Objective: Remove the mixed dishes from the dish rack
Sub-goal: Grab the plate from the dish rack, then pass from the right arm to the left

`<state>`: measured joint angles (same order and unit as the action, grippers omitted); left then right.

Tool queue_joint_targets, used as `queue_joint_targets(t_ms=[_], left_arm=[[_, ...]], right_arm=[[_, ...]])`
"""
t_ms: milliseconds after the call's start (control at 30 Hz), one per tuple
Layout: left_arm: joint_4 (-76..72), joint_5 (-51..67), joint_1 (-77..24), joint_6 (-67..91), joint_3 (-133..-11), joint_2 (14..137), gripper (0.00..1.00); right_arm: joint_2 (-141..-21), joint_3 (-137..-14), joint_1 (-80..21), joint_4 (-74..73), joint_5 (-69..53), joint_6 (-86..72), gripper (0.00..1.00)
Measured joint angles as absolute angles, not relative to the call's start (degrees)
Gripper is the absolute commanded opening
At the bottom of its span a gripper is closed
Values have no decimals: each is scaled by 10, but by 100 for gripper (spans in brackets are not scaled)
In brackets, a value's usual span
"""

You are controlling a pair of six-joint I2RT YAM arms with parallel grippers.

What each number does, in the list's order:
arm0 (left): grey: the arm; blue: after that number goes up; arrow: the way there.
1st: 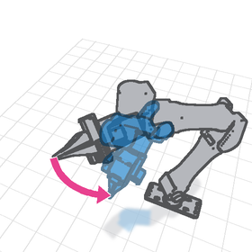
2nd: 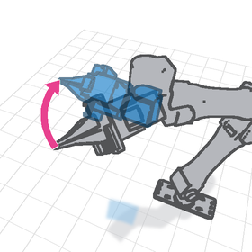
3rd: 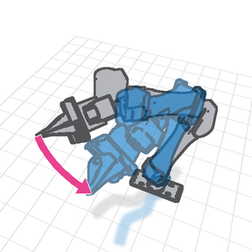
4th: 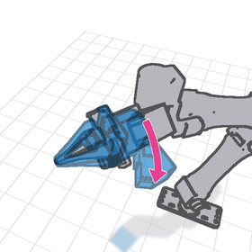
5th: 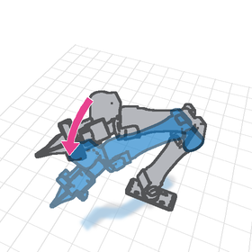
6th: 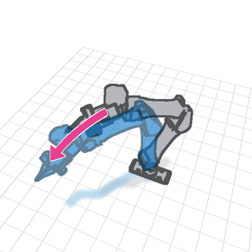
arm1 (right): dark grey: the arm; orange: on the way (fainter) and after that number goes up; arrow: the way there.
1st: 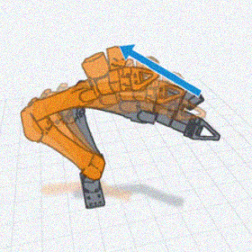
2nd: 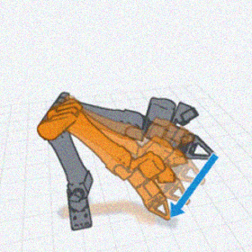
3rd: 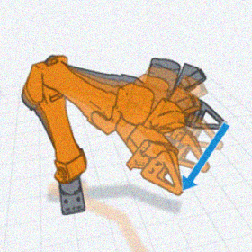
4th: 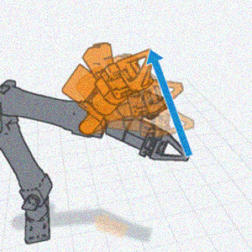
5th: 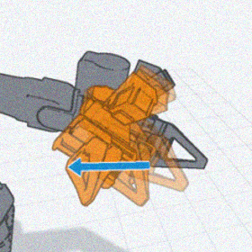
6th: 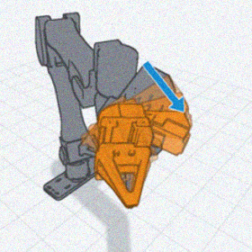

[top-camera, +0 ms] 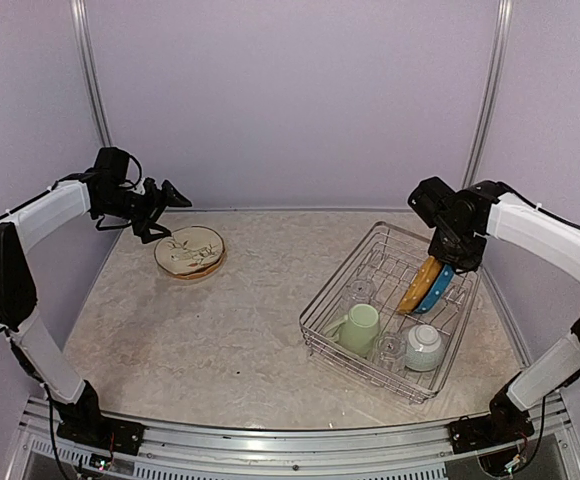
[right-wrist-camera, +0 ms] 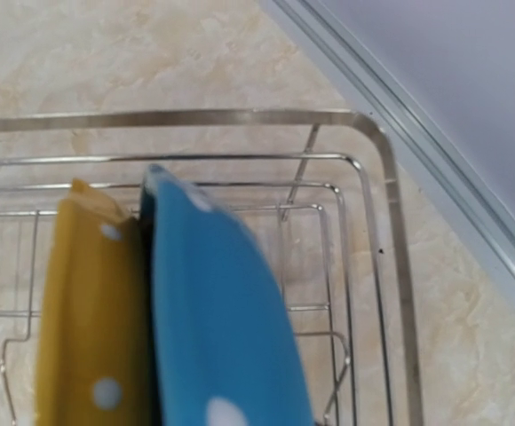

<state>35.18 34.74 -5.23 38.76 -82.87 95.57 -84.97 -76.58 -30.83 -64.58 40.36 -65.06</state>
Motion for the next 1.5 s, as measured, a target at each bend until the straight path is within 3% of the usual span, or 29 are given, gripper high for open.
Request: queue_joint_targets(t_ms=[367,933,1267,1500], left_arm=[[352,351,-52,387,-829,956,94],[352,353,-60,387,-829,956,95],[326,385,-80,385,-818,951,98],[238,488,-124,385,-780,934,99]], right_arm=[[-781,-791,-308,-690,405,-635,0],[-543,-770,-308,-649,408,-503,0],[-414,-665,-308,-447,298,-394,0],[-465,-626,-308,-284,186,-376,0]])
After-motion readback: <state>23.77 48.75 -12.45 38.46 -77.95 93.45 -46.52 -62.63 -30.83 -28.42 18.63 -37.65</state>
